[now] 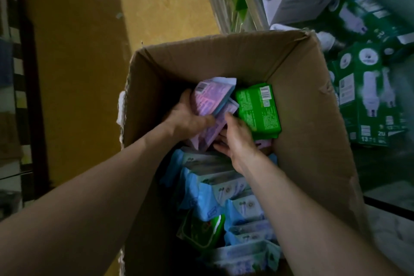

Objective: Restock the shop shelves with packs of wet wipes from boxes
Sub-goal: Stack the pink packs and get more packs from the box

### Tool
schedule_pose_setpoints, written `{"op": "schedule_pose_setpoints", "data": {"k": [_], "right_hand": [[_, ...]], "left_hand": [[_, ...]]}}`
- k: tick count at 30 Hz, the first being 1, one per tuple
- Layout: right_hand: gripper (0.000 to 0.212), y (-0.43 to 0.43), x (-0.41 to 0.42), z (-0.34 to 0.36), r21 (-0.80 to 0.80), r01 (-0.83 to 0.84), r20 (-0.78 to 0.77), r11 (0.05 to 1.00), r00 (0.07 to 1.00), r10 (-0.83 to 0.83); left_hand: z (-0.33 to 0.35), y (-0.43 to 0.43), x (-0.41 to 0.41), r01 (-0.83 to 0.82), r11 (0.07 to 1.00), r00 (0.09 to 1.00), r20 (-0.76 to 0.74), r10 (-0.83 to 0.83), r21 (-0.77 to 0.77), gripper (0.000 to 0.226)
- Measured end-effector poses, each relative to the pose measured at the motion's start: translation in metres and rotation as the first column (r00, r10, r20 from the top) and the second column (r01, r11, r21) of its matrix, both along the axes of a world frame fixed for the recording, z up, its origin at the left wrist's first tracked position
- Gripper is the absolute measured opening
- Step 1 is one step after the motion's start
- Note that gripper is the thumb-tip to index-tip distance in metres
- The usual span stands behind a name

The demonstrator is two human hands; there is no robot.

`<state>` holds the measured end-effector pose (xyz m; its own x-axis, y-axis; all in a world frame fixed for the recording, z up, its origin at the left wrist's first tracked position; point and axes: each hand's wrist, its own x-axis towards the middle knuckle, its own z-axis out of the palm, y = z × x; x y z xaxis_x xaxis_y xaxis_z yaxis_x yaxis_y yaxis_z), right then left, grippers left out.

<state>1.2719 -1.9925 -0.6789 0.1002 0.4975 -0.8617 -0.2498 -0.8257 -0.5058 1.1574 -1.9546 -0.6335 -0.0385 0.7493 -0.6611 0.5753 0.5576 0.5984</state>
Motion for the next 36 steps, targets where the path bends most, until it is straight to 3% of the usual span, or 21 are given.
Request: {"op": "schedule_pose_setpoints", "data": {"k": [4,9,13,16,20,24,30,36], "right_hand": [[0.039,-0.008,-0.005,-0.002,0.061,-0.015,0.095,0.998,0.995,0.009],[0.007,-0.006,-0.017,0.010,-0.037,0.086,-0.055,0.996,0.995,-0.088],[0.030,-0.005,-0.013,0.025,0.004,0.039,0.004,0.999,0.999,-0.039],[0.032,-0.009,-0.006,0.048,0.046,-0.049,0.045,0.998,0.998,0.047],[0.035,-0.019,-0.006,0.087,0.144,-0.156,0.144,0.977,0.980,0.136],[0.027,-0.032,-0.008,0.134,0.217,-0.244,0.248,0.945,0.950,0.188],[0.034,-0.060,-0.023,0.194,0.278,-0.376,0.339,0.884,0.899,0.276],[0.027,-0.108,-0.088,0.253,0.347,-0.472,0.320,0.810,0.872,0.370]], "left_hand": [[-0.001,0.002,-0.001,-0.075,0.997,0.996,-0.040,0.075,-0.005,0.071],[0.005,0.001,0.001,-0.063,0.997,0.997,-0.054,0.060,-0.039,0.060],[0.017,-0.011,0.002,-0.176,0.976,0.984,0.002,0.178,-0.131,0.070],[0.036,-0.027,0.004,-0.254,0.946,0.957,0.088,0.276,-0.201,0.077],[0.070,-0.041,0.008,-0.317,0.931,0.931,0.128,0.341,-0.178,0.062],[0.108,-0.057,0.007,-0.411,0.889,0.860,0.239,0.451,-0.199,0.057],[0.163,-0.105,-0.017,-0.544,0.817,0.739,0.354,0.574,-0.189,0.039],[0.221,-0.163,-0.080,-0.687,0.711,0.605,0.426,0.673,-0.148,0.066]]}}
